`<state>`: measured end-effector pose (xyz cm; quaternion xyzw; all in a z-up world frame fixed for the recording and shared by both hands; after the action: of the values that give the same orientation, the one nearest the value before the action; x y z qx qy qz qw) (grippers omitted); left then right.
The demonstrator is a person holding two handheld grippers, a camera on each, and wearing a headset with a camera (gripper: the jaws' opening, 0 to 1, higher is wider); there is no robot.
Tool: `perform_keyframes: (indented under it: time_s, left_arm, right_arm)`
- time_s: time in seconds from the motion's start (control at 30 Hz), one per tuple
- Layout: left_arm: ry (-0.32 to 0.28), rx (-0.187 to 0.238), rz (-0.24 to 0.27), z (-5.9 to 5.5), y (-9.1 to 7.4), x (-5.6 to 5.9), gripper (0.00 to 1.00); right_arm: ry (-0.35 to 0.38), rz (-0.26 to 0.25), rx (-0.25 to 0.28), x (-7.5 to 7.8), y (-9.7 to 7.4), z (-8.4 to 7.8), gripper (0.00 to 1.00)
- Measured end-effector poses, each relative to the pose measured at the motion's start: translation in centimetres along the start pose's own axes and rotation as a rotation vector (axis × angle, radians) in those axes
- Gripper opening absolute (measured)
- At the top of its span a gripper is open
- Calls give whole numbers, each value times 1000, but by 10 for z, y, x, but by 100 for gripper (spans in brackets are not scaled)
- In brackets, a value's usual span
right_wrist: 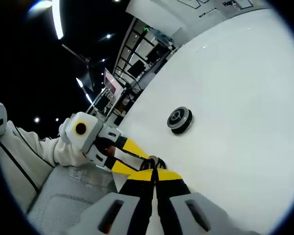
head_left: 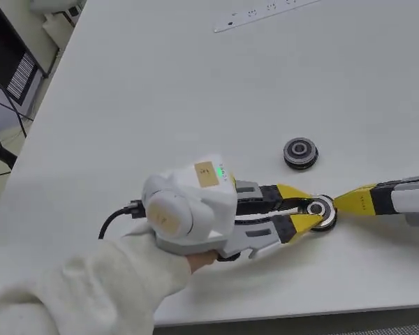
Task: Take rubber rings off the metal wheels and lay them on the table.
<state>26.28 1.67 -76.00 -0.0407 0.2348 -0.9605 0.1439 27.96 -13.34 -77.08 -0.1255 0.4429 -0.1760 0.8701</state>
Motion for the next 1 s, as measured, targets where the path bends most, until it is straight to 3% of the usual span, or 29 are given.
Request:
perform_keyframes:
  time_s: [0.83, 1.0]
  left_arm:
    - [6, -2, 5, 0, 0, 1, 13]
    - [-3, -3, 6, 0, 0, 1, 13]
  right_arm:
    - [-46, 66, -15, -8, 8, 0, 0]
    - [-41, 120, -5, -14, 10, 1, 0]
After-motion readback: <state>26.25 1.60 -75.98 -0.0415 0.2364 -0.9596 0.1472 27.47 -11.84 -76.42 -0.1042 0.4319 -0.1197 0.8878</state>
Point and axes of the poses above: the centre of the closed fingertips' face, and the gripper's own axes: y roughly forward along the fingers, x roughly to its right, z roughly out of its top, the point moved 8 cm from there along -y, roughly backward along the fingers
